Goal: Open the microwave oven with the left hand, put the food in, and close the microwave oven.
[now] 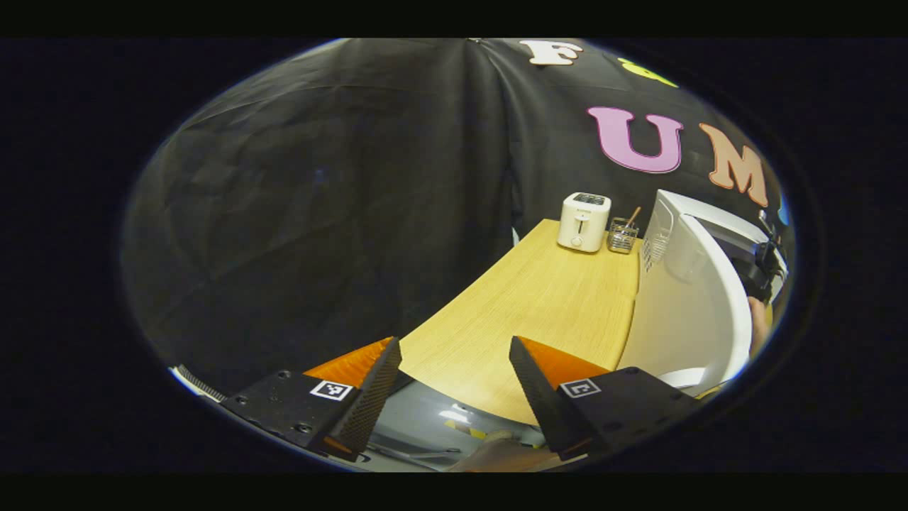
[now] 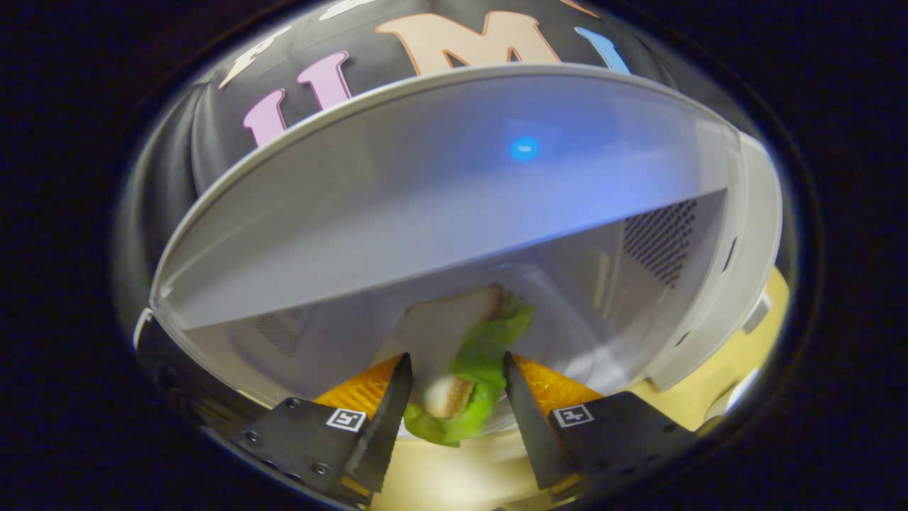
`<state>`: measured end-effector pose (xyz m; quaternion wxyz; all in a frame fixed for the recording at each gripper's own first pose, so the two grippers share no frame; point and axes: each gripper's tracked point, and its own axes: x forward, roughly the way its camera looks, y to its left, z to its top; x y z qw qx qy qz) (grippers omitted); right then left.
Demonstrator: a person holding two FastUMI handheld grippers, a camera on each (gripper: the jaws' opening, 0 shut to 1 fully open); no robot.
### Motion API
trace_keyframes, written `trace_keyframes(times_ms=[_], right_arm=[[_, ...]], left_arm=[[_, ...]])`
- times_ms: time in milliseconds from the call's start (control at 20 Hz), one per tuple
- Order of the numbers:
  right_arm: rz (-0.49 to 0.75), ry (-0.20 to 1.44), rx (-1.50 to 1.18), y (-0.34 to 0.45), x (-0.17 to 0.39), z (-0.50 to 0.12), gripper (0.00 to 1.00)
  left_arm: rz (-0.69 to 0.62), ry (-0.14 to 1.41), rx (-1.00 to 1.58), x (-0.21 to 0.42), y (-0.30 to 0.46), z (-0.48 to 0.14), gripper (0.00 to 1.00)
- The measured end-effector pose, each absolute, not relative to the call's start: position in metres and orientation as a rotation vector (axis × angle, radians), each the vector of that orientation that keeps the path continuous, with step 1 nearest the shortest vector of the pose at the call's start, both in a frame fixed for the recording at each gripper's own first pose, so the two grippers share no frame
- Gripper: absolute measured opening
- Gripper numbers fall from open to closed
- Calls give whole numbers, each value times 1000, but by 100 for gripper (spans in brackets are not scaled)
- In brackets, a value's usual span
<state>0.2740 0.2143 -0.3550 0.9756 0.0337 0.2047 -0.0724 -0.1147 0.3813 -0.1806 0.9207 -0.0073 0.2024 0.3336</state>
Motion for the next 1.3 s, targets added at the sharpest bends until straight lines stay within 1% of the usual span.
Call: trace_keyframes(times_ms=[50, 100, 200, 250, 300, 350, 400, 450, 500, 550, 600, 700, 750, 850, 900, 950, 1000, 1050, 1100, 1150, 1200, 1300], right_arm=[[-137, 417, 15, 211, 272, -357, 86], [-130, 400, -8, 210, 274, -354, 75], [-124, 380, -37, 205, 273, -346, 85], [-125, 373, -48, 202, 270, -343, 89], [-130, 366, -65, 198, 267, -338, 96], [-132, 357, -82, 196, 261, -331, 96], [-126, 346, -96, 196, 255, -324, 99], [-116, 335, -108, 197, 249, -318, 99], [-105, 326, -115, 200, 240, -311, 99], [-94, 321, -117, 203, 229, -305, 96], [-77, 315, -114, 209, 218, -299, 96], [-47, 307, -96, 220, 195, -290, 96], [-51, 306, -93, 222, 183, -285, 96], [-55, 297, -81, 226, 160, -274, 96], [-67, 289, -76, 224, 150, -267, 99], [-77, 282, -63, 222, 140, -262, 96], [-83, 273, -47, 220, 130, -255, 99], [-93, 270, -34, 216, 124, -250, 96], [-104, 273, -20, 212, 115, -246, 99], [-115, 274, -4, 208, 106, -244, 99], [-124, 273, 12, 204, 97, -241, 99], [-138, 284, 26, 197, 79, -238, 97]], left_arm=[[685, 412, -14, -114, 381, -179, 90], [682, 407, -13, -113, 381, -178, 90], [674, 407, -14, -113, 381, -179, 90], [671, 408, -17, -113, 380, -179, 90], [666, 407, -23, -112, 380, -180, 90], [662, 407, -28, -111, 379, -180, 90], [658, 410, -31, -111, 378, -181, 93], [648, 409, -36, -110, 377, -182, 90], [634, 412, -41, -108, 375, -183, 93], [620, 417, -44, -107, 374, -185, 90], [610, 420, -45, -106, 373, -186, 90], [592, 424, -52, -101, 369, -188, 77], [578, 428, -60, -93, 368, -190, 65], [551, 451, -74, -87, 367, -198, 48], [543, 461, -71, -87, 365, -200, 46], [534, 466, -68, -87, 365, -202, 41], [527, 471, -63, -85, 365, -202, 35], [530, 485, -53, -86, 367, -206, 24], [543, 506, -36, -88, 371, -210, 18], [555, 530, -22, -90, 375, -214, 5], [561, 544, -20, -91, 379, -218, 2], [559, 547, -35, -91, 377, -216, 0]])
